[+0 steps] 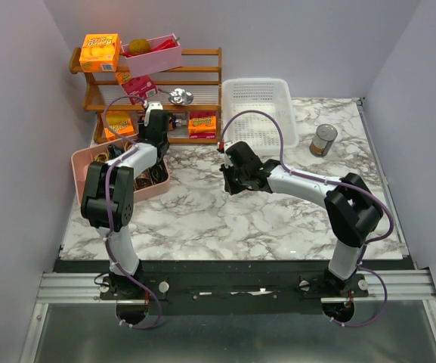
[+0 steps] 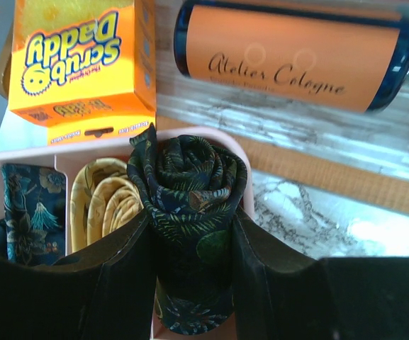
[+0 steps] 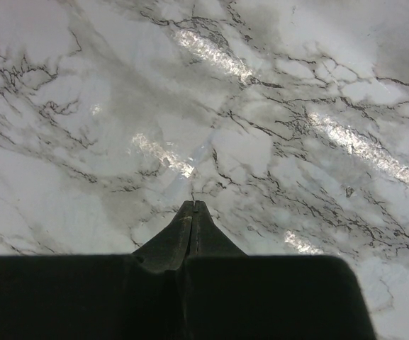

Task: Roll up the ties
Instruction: Flatten out the tie in the storage box.

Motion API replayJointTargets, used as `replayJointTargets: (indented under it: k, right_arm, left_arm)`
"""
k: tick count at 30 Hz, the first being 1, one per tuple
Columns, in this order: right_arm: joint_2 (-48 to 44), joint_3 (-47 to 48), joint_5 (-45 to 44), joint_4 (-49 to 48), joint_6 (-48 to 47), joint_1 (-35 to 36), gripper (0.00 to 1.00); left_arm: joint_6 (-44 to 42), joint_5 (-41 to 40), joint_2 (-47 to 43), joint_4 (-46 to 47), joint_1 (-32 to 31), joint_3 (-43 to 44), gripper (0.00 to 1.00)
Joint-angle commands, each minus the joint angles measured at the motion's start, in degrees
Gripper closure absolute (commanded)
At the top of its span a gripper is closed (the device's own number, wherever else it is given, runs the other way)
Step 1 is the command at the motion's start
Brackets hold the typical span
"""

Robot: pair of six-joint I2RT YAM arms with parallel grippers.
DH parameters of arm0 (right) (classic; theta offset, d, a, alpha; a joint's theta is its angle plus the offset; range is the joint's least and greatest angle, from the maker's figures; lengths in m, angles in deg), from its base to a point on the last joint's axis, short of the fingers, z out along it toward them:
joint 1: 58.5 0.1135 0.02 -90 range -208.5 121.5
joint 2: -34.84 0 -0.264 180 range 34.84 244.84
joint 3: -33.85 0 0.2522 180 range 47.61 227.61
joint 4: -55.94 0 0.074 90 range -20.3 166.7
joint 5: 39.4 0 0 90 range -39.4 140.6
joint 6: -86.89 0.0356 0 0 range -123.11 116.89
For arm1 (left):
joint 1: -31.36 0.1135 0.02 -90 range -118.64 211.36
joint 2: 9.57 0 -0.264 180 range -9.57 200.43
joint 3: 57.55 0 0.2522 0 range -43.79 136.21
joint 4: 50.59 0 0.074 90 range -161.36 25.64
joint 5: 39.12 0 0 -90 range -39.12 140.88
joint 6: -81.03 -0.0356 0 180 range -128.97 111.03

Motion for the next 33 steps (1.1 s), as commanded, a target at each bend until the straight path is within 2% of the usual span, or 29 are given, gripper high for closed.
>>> replayJointTargets:
  k: [1,10,13,15,18,26,33]
  right_arm:
    - [0.19,-0.76,0.33,-0.67,-1.13,0.09,0.96]
    - [0.01,-0.76,0.06,-0.67,-1.3,0.09,0.96]
    - [0.19,-0.5,0.15,-0.58,-1.3,0.09,0.95]
    - [0.36,-0.23,0.24,-0.32,-1.39,0.09,0.95]
    - [0.54,-0.14,0.41,-0.06,-1.48,0.09,0.95]
    - [0.8,-0.14,0.41,-0.06,-1.48,0.09,0.95]
    - [1.06,-0.14,0.59,-0.06,-1.48,0.09,0.95]
  left_arm:
    - [0.9,2.09,0.89,-3.66,-0.31,0.32,1.0]
    - [1.07,2.0,-1.49,-1.82,-0.31,-0.38,1.0]
    - [1.51,5.76,-1.14,-4.44,-0.05,2.07,1.0]
    - [2.39,11.56,0.44,-9.44,0.47,4.62,1.0]
    - [4.06,15.16,2.73,-16.83,0.48,10.07,1.0]
    - [6.43,18.35,3.08,-26.49,1.18,15.52,1.0]
    - [6.96,20.02,4.66,-27.74,1.27,15.09,1.0]
